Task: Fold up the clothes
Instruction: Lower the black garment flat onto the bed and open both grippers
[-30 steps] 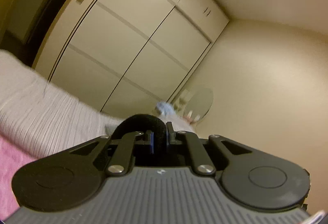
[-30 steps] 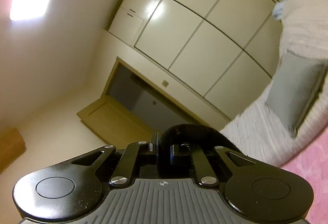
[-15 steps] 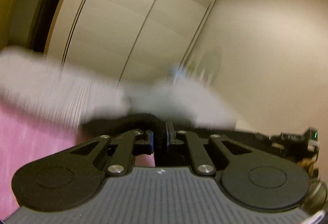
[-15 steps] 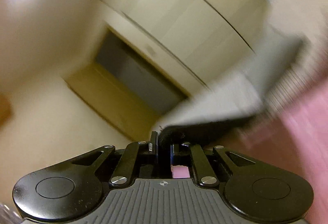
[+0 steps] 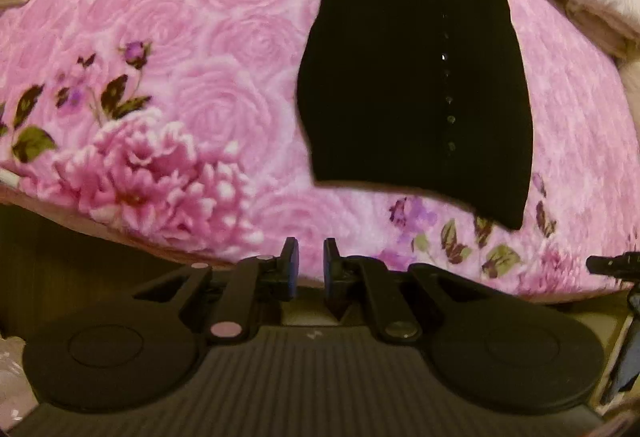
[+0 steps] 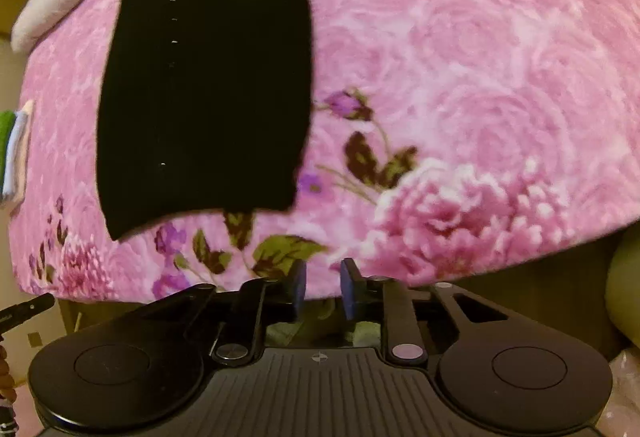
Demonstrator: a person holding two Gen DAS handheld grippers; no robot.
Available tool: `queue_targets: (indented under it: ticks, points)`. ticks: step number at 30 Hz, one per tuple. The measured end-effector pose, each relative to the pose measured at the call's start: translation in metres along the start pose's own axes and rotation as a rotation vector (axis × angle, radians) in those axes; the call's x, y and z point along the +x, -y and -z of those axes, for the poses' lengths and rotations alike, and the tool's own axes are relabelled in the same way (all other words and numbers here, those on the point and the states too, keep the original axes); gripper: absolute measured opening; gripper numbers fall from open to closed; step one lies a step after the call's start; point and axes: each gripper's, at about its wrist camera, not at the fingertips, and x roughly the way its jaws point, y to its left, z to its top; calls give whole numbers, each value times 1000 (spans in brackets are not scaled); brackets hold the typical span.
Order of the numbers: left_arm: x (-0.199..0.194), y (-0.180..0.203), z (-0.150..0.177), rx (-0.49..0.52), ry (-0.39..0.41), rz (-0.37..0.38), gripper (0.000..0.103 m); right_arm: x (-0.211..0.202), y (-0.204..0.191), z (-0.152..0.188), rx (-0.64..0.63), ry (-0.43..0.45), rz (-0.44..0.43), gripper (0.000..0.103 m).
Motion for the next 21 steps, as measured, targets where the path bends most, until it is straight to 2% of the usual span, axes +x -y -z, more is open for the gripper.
queue_targets:
  ticks: [2, 4, 6, 9, 11, 15, 17, 21]
  points:
    - [6, -2, 5, -14, 11, 16, 18, 2, -1, 6, -4, 46, -35, 35]
    - [21, -3, -6, -32, 38, 43, 23, 6, -1, 14, 28, 91, -71, 46]
    - [41, -8, -18, -51, 65, 64, 27, 18, -2, 18, 75, 134, -120, 51]
    - [78, -23, -36, -99, 95, 117, 28, 46, -1, 22, 135, 192, -168, 53]
    - [99, -36, -44, -124, 108, 158, 28, 70, 2, 21, 172, 241, -161, 53]
    - [126, -55, -49, -153, 143, 239, 28, 98, 14, 22, 255, 354, -203, 53]
    - [135, -64, -45, -205, 161, 305, 28, 109, 24, 22, 312, 389, -265, 53]
    - [156, -84, -32, -346, 198, 443, 36, 130, 46, 27, 415, 443, -420, 53]
